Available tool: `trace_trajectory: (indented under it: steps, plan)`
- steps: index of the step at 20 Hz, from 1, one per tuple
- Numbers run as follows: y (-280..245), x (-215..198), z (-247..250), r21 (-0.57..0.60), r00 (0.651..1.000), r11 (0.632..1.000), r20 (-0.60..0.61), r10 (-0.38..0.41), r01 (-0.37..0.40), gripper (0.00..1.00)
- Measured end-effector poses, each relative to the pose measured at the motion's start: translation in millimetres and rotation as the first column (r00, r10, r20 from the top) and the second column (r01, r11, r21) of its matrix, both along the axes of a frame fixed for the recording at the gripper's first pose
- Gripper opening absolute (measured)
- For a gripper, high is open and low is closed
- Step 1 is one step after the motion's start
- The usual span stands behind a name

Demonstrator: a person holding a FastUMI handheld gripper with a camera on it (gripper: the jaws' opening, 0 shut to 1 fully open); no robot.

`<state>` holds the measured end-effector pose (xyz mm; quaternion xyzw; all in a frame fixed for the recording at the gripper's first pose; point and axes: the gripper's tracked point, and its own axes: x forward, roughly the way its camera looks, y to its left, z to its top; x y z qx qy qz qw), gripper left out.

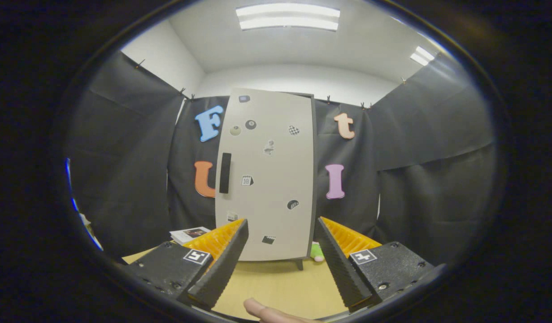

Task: Open the shoe cabinet door, grab the shoes and put them into the shoe cabinet, then close the shoe cabinet door.

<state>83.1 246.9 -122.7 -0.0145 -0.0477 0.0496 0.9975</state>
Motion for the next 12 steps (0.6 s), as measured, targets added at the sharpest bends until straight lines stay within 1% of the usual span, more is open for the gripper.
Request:
trace_trajectory:
  steps: [5,7,12]
  plan:
    - [1.3,4.6,-8.2,0.008,1.0,1.0,-0.017,0.008,-0.008,0.98]
    - [0.8,4.8,-7.9,0.038,1.0,0.999,-0.014,0.008,-0.008,0.98]
    - [1.1,9.2,-12.9,0.04,1.0,0.999,-0.023,0.004,-0.003,0.98]
